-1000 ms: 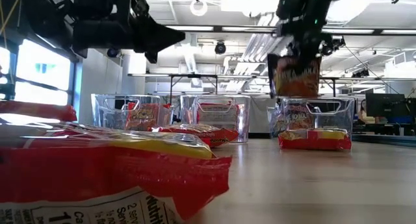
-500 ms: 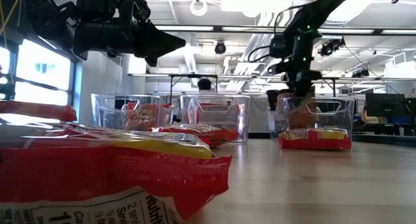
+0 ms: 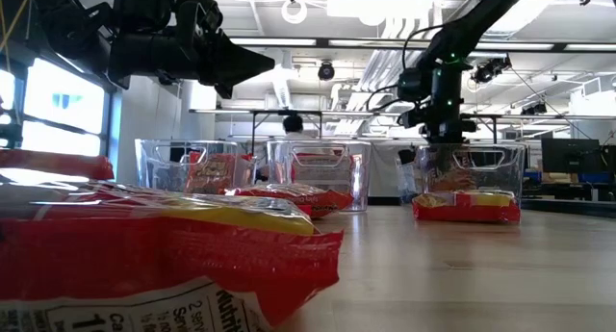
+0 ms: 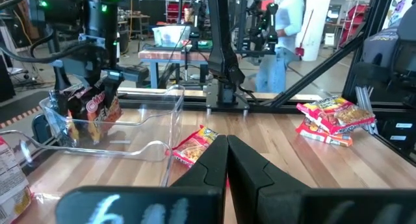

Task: Sort Maruchan noodles
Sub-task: Put the black noodle pack into the right transparent bin, then put the orange noodle pack into the left transparent bin

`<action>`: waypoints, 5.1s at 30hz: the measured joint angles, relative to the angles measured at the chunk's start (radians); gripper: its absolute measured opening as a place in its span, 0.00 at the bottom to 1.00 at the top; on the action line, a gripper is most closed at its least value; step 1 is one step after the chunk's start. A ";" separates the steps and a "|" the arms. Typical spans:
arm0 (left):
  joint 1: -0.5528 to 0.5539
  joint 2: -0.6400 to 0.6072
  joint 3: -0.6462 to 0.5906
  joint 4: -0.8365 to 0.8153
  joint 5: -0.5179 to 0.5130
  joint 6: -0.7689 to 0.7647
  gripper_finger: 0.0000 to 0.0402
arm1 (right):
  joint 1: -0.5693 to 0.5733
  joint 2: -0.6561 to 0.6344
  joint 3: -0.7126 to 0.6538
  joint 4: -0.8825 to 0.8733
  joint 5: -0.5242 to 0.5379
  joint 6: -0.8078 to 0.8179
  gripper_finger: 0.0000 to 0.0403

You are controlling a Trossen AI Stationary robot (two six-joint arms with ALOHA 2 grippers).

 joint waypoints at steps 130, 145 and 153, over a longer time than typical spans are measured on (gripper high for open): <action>-0.342 -0.124 0.318 -1.366 -0.370 -0.339 0.04 | 0.867 -0.766 -0.960 1.482 0.140 0.758 0.00; -0.645 0.009 0.497 -2.059 -0.477 -0.884 0.42 | 0.908 -0.765 -0.960 1.448 0.139 0.784 0.00; -0.661 0.107 0.475 -2.110 -0.457 -0.977 0.45 | 0.942 -0.765 -0.960 1.448 0.177 0.778 0.00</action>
